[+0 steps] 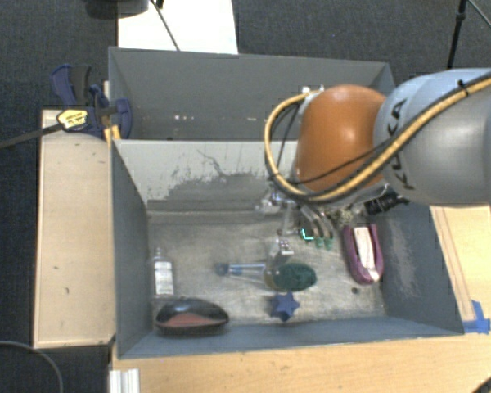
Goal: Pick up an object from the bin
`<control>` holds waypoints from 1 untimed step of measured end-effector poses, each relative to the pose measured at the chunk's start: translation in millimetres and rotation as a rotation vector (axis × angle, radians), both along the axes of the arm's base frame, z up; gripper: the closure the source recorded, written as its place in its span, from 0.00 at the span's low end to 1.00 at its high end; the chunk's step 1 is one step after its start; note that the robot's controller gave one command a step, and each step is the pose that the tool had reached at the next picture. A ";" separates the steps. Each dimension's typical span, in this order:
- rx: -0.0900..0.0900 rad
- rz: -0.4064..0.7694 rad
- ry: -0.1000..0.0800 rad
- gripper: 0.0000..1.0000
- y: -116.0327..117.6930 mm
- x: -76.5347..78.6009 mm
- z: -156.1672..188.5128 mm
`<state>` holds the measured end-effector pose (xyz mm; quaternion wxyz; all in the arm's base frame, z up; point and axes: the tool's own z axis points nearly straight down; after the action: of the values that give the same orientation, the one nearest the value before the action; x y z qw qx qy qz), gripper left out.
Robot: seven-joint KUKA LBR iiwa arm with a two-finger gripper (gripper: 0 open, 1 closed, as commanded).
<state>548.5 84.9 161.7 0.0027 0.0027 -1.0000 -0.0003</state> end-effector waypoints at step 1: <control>0.002 0.053 -0.018 0.00 -37.4 -29.7 -64.3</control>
Offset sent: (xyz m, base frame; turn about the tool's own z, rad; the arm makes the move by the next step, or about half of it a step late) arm -0.0440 -0.0509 -0.0917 -0.0605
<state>518.8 47.5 97.4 -0.0061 0.0289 -0.9996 -0.0011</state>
